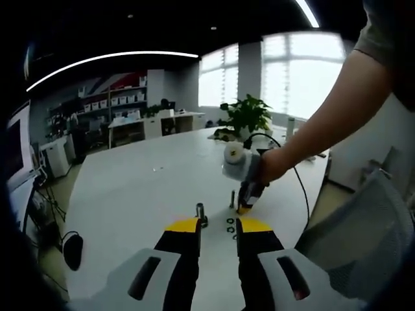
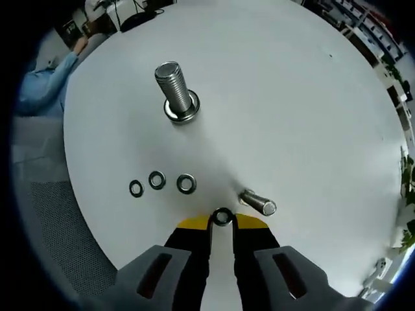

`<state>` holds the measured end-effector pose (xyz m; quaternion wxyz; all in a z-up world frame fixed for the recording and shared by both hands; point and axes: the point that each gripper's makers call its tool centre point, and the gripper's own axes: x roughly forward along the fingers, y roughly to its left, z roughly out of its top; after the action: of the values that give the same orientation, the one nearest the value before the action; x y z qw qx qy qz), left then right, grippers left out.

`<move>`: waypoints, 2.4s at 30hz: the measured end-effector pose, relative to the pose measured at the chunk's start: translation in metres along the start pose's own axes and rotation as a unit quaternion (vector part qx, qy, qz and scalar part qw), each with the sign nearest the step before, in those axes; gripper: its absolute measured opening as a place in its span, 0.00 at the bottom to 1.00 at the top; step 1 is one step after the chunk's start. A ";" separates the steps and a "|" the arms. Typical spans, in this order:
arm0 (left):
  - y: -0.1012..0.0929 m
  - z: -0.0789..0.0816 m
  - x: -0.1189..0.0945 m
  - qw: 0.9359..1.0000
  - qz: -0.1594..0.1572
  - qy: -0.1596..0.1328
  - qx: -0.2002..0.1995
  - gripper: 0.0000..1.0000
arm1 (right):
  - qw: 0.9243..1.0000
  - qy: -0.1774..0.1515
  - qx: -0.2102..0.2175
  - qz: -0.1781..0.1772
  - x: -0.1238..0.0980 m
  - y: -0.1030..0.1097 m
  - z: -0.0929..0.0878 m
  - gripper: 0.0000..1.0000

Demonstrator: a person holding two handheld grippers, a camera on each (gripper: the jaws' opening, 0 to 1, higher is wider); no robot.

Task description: Place the washer onto the threaded stud by aligning its center hole with the stud, sliding it down to the base, and recovering from edge contact or off-axis alignment until the washer reaches the visible bottom stop.

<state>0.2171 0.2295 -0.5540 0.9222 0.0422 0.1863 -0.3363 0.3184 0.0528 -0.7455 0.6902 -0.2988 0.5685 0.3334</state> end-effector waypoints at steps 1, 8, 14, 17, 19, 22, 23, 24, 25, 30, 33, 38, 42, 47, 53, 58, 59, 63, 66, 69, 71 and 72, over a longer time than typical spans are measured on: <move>0.000 0.000 0.000 1.000 0.000 0.000 0.000 0.20 | 1.000 0.002 0.000 0.000 0.000 0.000 0.000 0.14; -0.002 0.000 -0.001 1.000 -0.002 0.001 0.006 0.19 | 0.999 0.033 -0.029 -0.002 0.002 0.001 0.001 0.15; 0.002 0.000 -0.001 1.000 0.003 0.000 0.000 0.19 | 0.999 0.028 -0.033 0.001 0.001 0.001 0.001 0.16; 0.002 0.000 0.000 1.000 0.005 0.000 0.001 0.19 | 0.998 0.024 -0.052 0.001 0.000 0.003 0.001 0.15; 0.002 -0.001 0.000 1.000 0.006 0.002 0.002 0.19 | 0.997 0.022 -0.070 -0.004 0.001 0.003 0.002 0.14; 0.002 0.000 0.000 1.000 0.005 0.001 0.004 0.18 | 0.997 0.019 -0.081 -0.002 0.001 0.003 0.003 0.14; 0.002 0.000 0.000 1.000 0.006 0.001 0.004 0.18 | 0.997 0.016 -0.081 0.000 0.001 0.002 0.002 0.14; 0.003 0.000 0.000 1.000 0.006 0.002 0.005 0.18 | 0.997 0.013 -0.079 0.004 0.000 0.002 0.002 0.14; 0.003 -0.001 0.000 1.000 0.006 0.004 0.004 0.18 | 0.997 0.010 -0.078 0.007 0.000 0.001 0.002 0.14; 0.004 -0.001 -0.001 1.000 0.009 0.004 0.002 0.18 | 0.997 -0.009 -0.076 0.015 -0.001 0.002 0.002 0.14; 0.005 -0.002 -0.001 1.000 0.010 0.004 -0.001 0.18 | 0.997 -0.019 -0.071 0.014 0.000 0.001 0.002 0.14; 0.007 -0.002 -0.002 1.000 0.014 0.006 0.004 0.18 | 0.998 -0.030 -0.046 0.010 -0.002 0.001 0.000 0.14; 0.007 -0.001 -0.002 1.000 0.017 0.004 0.007 0.18 | 0.998 -0.030 -0.047 0.005 -0.001 0.000 -0.002 0.14; 0.010 -0.002 -0.003 1.000 0.020 0.004 0.003 0.18 | 0.998 -0.034 -0.050 0.003 -0.002 0.002 -0.003 0.14; 0.010 -0.002 -0.002 1.000 0.022 0.007 0.007 0.18 | 0.998 -0.044 -0.051 -0.002 -0.007 0.002 -0.002 0.14; 0.010 -0.004 -0.001 1.000 0.023 0.011 0.011 0.18 | 0.998 -0.061 -0.035 -0.005 -0.014 -0.001 0.001 0.14; 0.010 -0.005 -0.001 1.000 0.023 0.014 0.014 0.18 | 0.997 -0.065 -0.031 -0.007 -0.016 -0.002 0.001 0.14; 0.009 -0.005 -0.001 0.999 0.021 0.014 0.020 0.18 | 0.997 -0.080 -0.015 -0.010 -0.025 -0.004 0.002 0.14; 0.008 -0.005 -0.001 0.999 0.021 0.014 0.022 0.18 | 0.996 -0.090 -0.019 -0.016 -0.032 -0.005 0.003 0.14; 0.008 -0.004 -0.001 0.999 0.020 0.013 0.022 0.18 | 0.995 -0.093 -0.026 -0.023 -0.038 -0.009 0.004 0.14; 0.007 -0.003 -0.002 1.000 0.019 0.010 0.022 0.18 | 0.994 -0.099 -0.025 -0.029 -0.045 -0.011 0.005 0.14; 0.007 -0.003 -0.002 1.000 0.018 0.010 0.022 0.18 | 0.994 -0.103 -0.023 -0.032 -0.049 -0.012 0.006 0.14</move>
<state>0.2197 0.2364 -0.5563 0.9251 0.0690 0.1874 -0.3229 0.3250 0.0445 -0.6962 0.7486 -0.2968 0.4764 0.3529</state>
